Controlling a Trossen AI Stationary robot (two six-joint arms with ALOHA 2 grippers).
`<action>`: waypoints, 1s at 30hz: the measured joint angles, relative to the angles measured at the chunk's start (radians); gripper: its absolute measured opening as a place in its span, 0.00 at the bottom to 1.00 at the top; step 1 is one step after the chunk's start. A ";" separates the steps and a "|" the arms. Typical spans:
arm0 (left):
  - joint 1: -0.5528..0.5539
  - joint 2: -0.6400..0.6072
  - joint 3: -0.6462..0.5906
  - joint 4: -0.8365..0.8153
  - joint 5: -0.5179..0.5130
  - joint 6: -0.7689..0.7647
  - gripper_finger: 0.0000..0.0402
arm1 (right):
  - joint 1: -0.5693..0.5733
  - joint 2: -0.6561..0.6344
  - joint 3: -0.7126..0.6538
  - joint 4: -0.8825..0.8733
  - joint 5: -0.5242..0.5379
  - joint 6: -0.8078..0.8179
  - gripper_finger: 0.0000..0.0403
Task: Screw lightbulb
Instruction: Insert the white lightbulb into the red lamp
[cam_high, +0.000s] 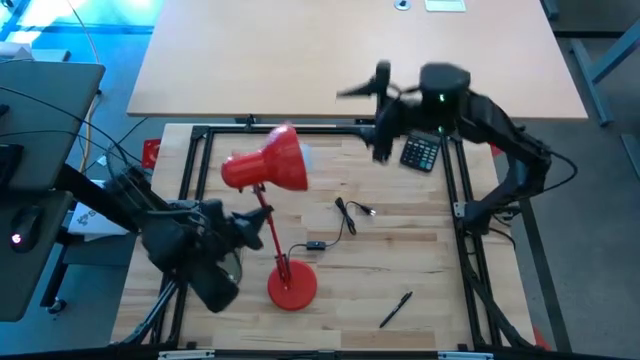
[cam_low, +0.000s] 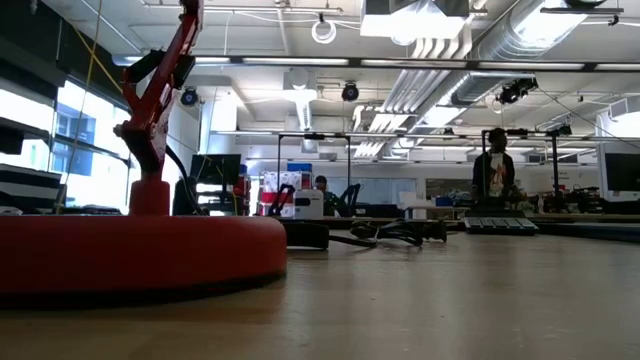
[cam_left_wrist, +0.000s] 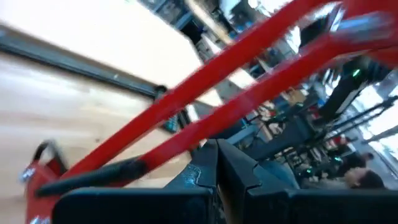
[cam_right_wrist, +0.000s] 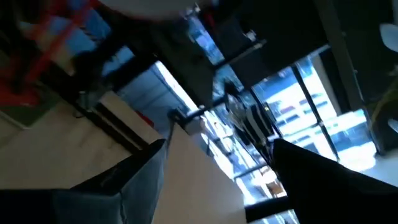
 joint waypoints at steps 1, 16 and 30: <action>-0.007 -0.021 0.000 0.001 -0.003 0.028 0.00 | 0.026 -0.002 0.001 -0.020 0.001 -0.013 0.71; -0.110 -0.148 0.000 -0.027 0.236 0.261 0.00 | 0.225 0.027 0.003 0.034 0.161 0.127 0.71; -0.134 0.131 -0.202 0.447 0.435 -0.021 0.00 | 0.214 0.015 0.004 -0.211 0.158 0.218 0.71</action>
